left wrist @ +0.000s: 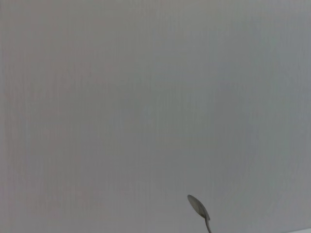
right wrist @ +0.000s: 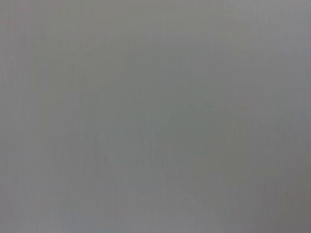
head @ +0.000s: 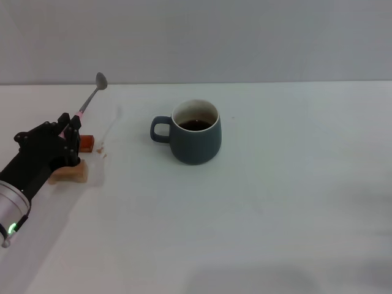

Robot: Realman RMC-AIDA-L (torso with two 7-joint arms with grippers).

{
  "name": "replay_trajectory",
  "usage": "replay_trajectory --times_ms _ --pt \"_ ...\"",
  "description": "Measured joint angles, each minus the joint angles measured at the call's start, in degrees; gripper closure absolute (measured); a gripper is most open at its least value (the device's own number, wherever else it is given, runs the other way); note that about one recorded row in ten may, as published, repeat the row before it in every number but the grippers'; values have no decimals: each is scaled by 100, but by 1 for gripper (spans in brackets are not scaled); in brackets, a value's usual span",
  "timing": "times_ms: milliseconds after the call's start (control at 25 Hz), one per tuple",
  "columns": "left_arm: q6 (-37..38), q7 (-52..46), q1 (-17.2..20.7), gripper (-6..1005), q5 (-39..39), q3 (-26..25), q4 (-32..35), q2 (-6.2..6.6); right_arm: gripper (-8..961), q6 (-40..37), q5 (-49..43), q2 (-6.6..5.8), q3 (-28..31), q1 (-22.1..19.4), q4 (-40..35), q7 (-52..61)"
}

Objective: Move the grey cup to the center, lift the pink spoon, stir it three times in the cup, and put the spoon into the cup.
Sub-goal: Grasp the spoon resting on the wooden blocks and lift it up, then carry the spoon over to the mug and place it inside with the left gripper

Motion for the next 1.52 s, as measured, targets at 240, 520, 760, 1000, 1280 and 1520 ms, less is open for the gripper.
replay_trajectory --times_ms 240,520,760,1000,1280,1520 --pt "-42 -381 -1 864 350 -155 -31 55 953 0 0 0 0 0 -23 0" --pt "-378 -409 13 864 535 -202 -293 94 953 0 17 0 0 0 -51 6" --pt "-567 -282 19 864 587 -325 -344 45 953 0 16 0 0 -20 -53 6" --pt "-1195 -71 131 864 591 -489 -720 11 954 0 9 0 1 -26 -53 6" --pt "-1818 -35 392 864 751 -598 -1473 197 953 0 2 0 1 -20 -53 6" --pt "-2073 -34 494 864 786 -618 -1842 329 954 0 0 0 0 -11 -51 6"
